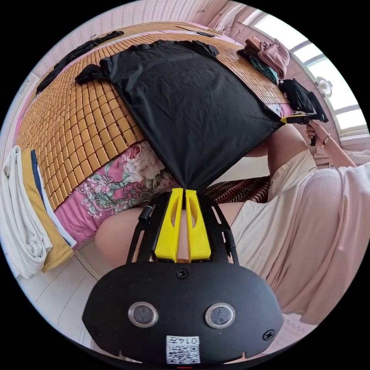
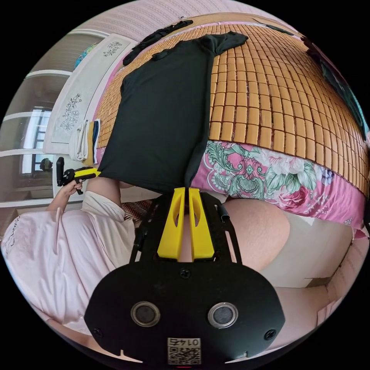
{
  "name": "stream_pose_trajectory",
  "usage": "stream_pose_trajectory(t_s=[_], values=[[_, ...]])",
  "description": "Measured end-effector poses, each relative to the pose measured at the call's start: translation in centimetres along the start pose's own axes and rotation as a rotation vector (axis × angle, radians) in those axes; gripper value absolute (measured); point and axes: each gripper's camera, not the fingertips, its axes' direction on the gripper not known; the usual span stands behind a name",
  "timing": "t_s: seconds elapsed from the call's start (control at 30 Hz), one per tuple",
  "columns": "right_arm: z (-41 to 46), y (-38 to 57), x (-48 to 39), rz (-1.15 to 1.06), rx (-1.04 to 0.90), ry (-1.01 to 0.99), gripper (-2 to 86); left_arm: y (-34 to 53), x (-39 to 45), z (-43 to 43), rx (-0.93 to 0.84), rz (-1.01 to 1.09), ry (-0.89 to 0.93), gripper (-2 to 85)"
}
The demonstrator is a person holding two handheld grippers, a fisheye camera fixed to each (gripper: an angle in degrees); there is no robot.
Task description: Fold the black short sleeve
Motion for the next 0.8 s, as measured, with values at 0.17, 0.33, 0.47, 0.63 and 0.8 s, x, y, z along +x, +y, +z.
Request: stream_pose_trajectory(t_s=[0.17, 0.33, 0.47, 0.63, 0.8], values=[[-0.1, -1.3, 0.7, 0.015, 0.034, 0.046, 0.9, -1.6, -1.9, -0.1, 0.029, -0.075, 0.037, 0.7], [-0.4, -4.4, 2.5, 0.006, 0.113, 0.095, 2.0, -8.4, -1.7, -1.9, 0.027, 0.099, -0.141, 1.5], [-1.0, -9.9, 4.4, -0.002, 0.231, 0.129, 4.4, -19.6, 0.1, -3.3, 0.120, 0.276, -0.226, 2.0], [-2.8, -19.3, 6.9, -0.010, 0.346, 0.148, 6.9, -40.0, 5.5, -3.4, 0.350, 0.366, -0.161, 2.8], [-4.1, -27.1, 10.0, 0.045, 0.402, 0.106, 7.5, -55.1, 11.9, 2.7, 0.358, 0.395, -0.223, 4.4]])
